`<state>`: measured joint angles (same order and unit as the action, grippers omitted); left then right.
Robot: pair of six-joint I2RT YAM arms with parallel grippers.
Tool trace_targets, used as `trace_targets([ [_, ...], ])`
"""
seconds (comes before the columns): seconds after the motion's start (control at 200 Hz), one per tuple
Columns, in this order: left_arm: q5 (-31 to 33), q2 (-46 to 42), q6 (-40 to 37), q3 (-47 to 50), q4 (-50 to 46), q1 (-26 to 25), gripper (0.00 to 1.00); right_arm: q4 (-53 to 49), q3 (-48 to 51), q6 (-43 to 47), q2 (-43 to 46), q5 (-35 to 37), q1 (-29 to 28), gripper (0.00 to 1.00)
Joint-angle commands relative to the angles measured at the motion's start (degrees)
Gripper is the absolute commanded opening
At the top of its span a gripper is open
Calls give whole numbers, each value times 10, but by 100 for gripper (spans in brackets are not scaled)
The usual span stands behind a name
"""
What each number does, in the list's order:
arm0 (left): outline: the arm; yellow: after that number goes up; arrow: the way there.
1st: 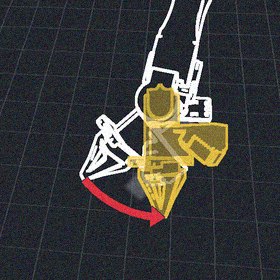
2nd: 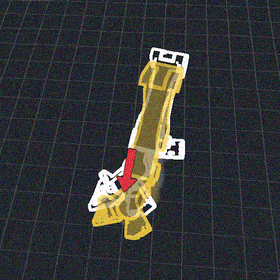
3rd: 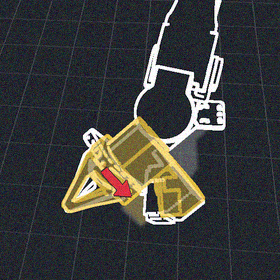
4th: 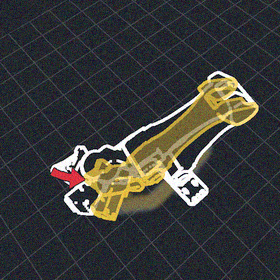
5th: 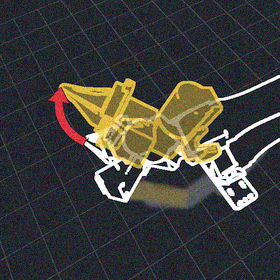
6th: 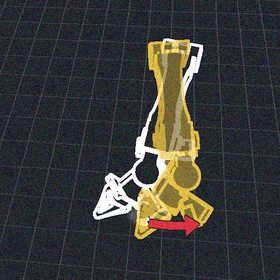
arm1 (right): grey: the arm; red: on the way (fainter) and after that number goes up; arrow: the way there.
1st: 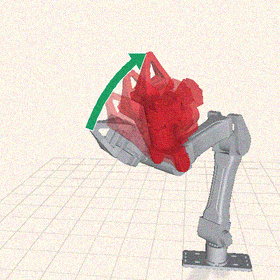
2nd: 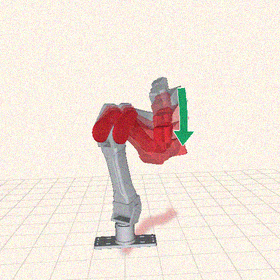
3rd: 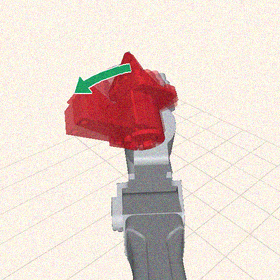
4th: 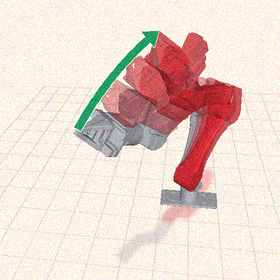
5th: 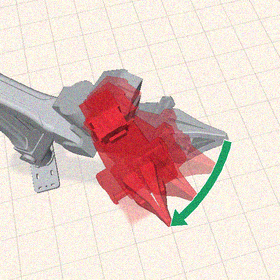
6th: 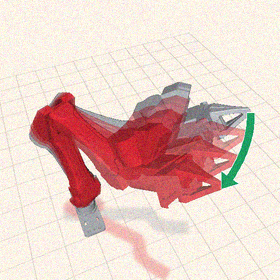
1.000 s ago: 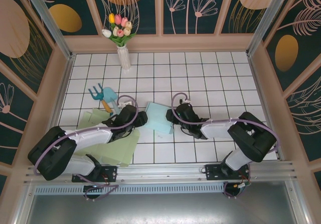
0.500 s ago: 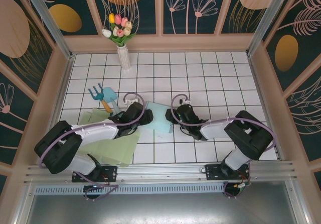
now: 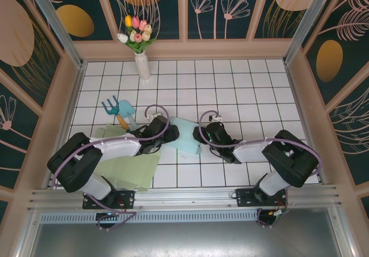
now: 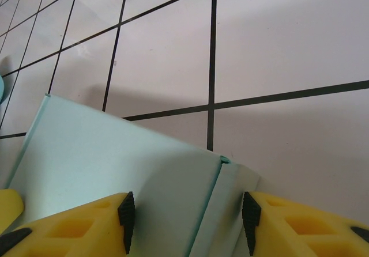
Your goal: Fold the paper box
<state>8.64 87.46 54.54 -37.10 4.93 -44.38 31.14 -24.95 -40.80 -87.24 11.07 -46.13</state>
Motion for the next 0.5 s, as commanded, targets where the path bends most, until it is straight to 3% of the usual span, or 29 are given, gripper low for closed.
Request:
trace_targets([
  [0.0,-36,10,22,0,-14,-5,73,-50,21,13,-11,14,1,55],
  [0.375,49,3,26,-36,-89,-53,71,-45,22,12,-16,18,1,55],
  [0.495,130,-4,15,-69,-171,-54,72,-45,23,12,-16,19,1,55],
])
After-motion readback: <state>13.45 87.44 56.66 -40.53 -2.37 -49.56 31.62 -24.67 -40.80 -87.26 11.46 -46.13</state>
